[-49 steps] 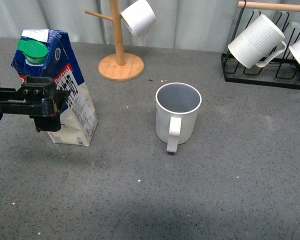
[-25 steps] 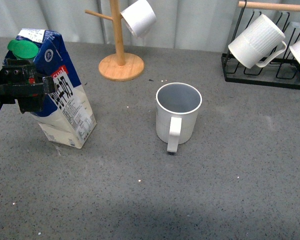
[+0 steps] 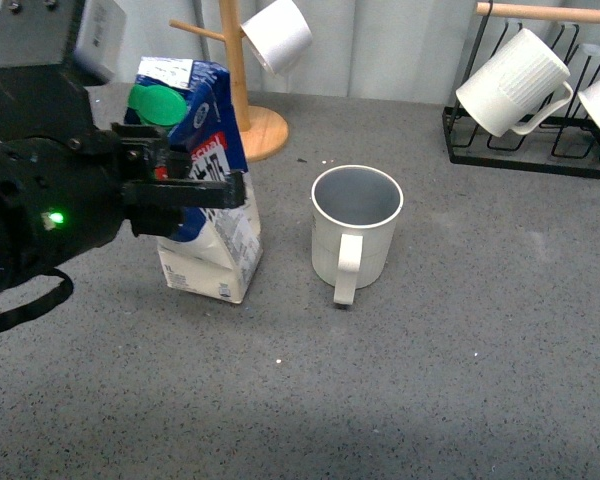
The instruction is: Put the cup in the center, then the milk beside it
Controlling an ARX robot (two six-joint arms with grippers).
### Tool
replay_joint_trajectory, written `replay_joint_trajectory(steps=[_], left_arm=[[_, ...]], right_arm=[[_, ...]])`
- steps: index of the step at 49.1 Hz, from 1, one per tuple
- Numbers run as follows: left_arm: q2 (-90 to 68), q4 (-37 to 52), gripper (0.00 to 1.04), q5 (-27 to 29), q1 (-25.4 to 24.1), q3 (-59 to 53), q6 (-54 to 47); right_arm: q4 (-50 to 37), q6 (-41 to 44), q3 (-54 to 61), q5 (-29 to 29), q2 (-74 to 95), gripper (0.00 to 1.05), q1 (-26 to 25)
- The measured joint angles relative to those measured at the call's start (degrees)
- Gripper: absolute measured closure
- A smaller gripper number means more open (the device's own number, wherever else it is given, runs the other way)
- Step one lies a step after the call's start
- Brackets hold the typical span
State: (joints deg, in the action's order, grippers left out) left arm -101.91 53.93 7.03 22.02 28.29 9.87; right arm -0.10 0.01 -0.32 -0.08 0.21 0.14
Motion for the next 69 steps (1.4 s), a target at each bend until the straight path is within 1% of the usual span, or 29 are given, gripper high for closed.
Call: replay_joint_trajectory(steps=[7, 23, 41, 42, 45, 46, 56, 59, 67, 69], left_arm=[[-3.37, 1.09, 1.01, 2.10, 2.47, 2.32, 0.94], [-5.25, 0.83, 1.01, 2.58, 4.66, 5.86, 1.38], [-6.91, 0.31, 1.00, 3.08, 5.16, 6.82, 1.33], [-6.93, 0.26, 0.98, 3.08, 5.16, 6.84, 1.31], [-6.93, -0.22, 0.86, 2.56, 5.16, 6.99, 1.16], [-6.93, -0.31, 0.81, 2.36, 5.16, 7.15, 1.09], [-5.03, -2.67, 0.40, 1.81, 5.16, 7.65, 1.36], [-4.04, -3.17, 0.33, 1.68, 5.16, 7.72, 1.44], [-0.35, -4.46, 0.08, 0.90, 4.35, 8.46, 2.78], [0.50, -4.66, 0.05, 0.87, 3.93, 8.59, 3.04]], right_arm=[[0.00, -0.02, 0.00, 0.00, 0.00, 0.09, 0.00], [0.00, 0.00, 0.00, 0.00, 0.00, 0.09, 0.00], [0.00, 0.00, 0.00, 0.00, 0.00, 0.09, 0.00], [0.00, 0.00, 0.00, 0.00, 0.00, 0.09, 0.00], [0.02, 0.00, 0.00, 0.00, 0.00, 0.09, 0.00], [0.02, 0.00, 0.00, 0.00, 0.00, 0.09, 0.00], [0.00, 0.00, 0.00, 0.00, 0.00, 0.09, 0.00], [0.00, 0.00, 0.00, 0.00, 0.00, 0.09, 0.00], [0.00, -0.02, 0.00, 0.00, 0.00, 0.09, 0.00], [0.00, -0.02, 0.00, 0.00, 0.00, 0.09, 0.00]])
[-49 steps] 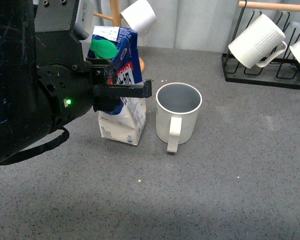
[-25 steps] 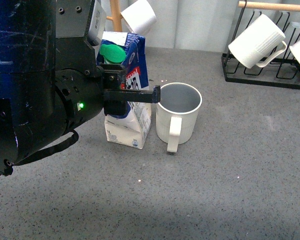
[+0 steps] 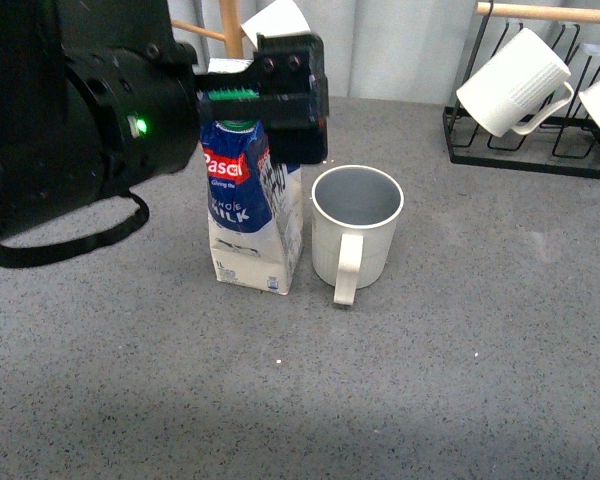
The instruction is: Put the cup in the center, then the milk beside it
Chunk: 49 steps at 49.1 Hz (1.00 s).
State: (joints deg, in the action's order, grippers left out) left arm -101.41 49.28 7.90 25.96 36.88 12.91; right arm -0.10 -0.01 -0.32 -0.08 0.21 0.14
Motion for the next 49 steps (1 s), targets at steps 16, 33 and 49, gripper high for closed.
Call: replay_joint_trajectory(steps=[16, 33, 49], left_arm=[[6.27, 1.20, 0.07, -0.59, -11.30, -3.85, -0.68], [16.63, 17.79, 0.60, 0.81, -16.90, -19.54, -11.65], [31.10, 12.28, 1.01, -2.75, -20.41, -28.85, -12.35]], right_arm=[[0.00, 0.02, 0.00, 0.00, 0.00, 0.09, 0.00], [0.00, 0.00, 0.00, 0.00, 0.00, 0.09, 0.00], [0.00, 0.02, 0.00, 0.00, 0.00, 0.09, 0.00]])
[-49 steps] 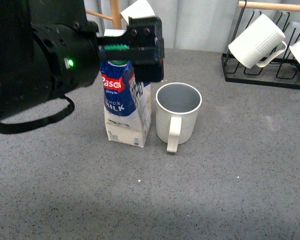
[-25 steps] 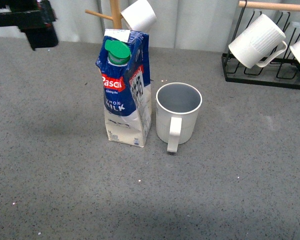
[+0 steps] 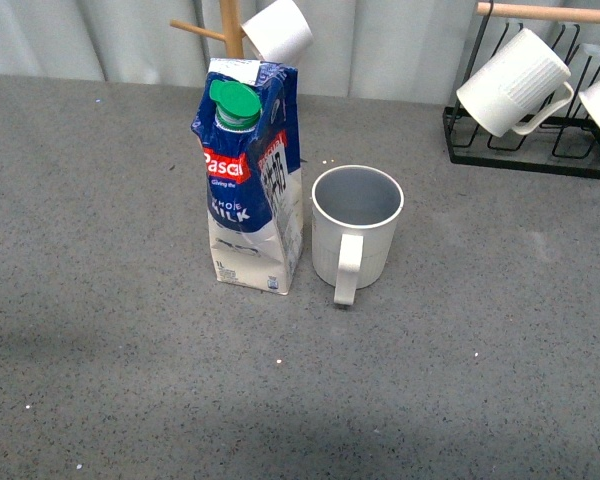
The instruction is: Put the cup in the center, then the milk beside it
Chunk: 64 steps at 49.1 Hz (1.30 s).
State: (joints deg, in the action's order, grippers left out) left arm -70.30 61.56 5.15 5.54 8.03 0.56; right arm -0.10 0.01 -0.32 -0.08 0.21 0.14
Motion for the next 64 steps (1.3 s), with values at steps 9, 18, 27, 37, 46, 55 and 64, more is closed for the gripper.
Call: replay_joint_trajectory(steps=[9, 18, 27, 37, 46, 55, 64], left_arm=[[7.98, -5.03, 1.01, -3.98, -3.08, -3.17, -0.11], [16.31, -10.99, 1.01, -4.96, -5.38, -5.27, -0.15], [26.25, -19.32, 1.01, -5.14, -5.40, -6.86, -0.15], [37.00, -28.81, 1.01, -5.16, -5.40, -6.91, -0.15], [43.63, -34.97, 1.01, -5.16, -5.40, -6.93, -0.17], [47.95, -39.12, 1.01, -5.16, -5.40, -6.93, -0.15], [53.02, -44.06, 1.01, -5.14, -5.40, -6.93, -0.15]], right_arm=[[0.00, 0.00, 0.00, -0.02, 0.00, 0.09, 0.00], [0.02, 0.00, 0.00, 0.00, 0.00, 0.09, 0.00], [0.00, -0.02, 0.00, 0.00, 0.00, 0.09, 0.00], [0.00, -0.02, 0.00, 0.00, 0.00, 0.09, 0.00], [0.00, 0.00, 0.00, 0.00, 0.00, 0.09, 0.00], [0.02, 0.00, 0.00, 0.00, 0.00, 0.09, 0.00], [0.00, -0.02, 0.00, 0.00, 0.00, 0.09, 0.00]])
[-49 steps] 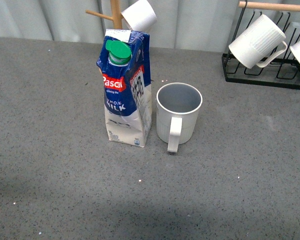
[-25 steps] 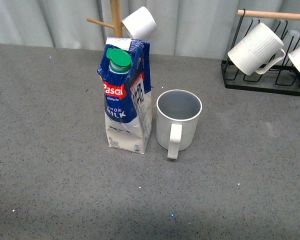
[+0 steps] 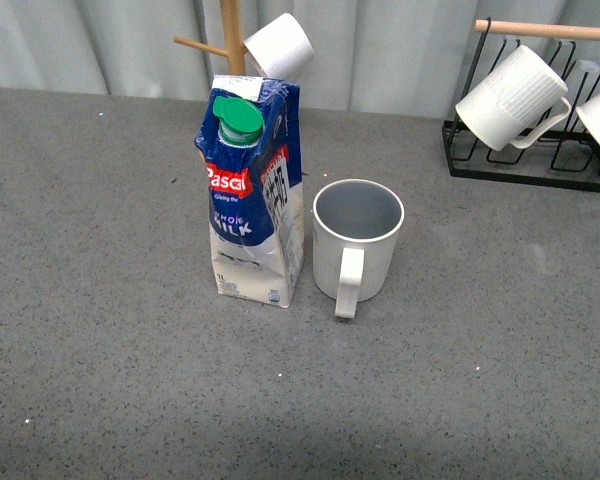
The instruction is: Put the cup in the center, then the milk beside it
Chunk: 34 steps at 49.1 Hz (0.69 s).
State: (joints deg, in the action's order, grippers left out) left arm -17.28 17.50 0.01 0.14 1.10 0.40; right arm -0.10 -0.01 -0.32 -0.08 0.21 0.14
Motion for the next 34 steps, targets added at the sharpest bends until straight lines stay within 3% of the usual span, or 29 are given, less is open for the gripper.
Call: replay_joint_trajectory(steps=[23, 29, 34], left_arm=[[7.23, -7.26, 1.01, -0.02, 0.00, 0.00, 0.00], [14.62, -16.44, 1.01, -0.02, 0.00, 0.00, -0.02], [16.87, -17.25, 1.01, -0.02, 0.00, 0.00, -0.02]], right_arm=[[0.00, 0.02, 0.00, 0.00, 0.00, 0.09, 0.00], [0.02, 0.00, 0.00, 0.00, 0.00, 0.09, 0.00], [0.00, 0.00, 0.00, 0.00, 0.00, 0.09, 0.00]])
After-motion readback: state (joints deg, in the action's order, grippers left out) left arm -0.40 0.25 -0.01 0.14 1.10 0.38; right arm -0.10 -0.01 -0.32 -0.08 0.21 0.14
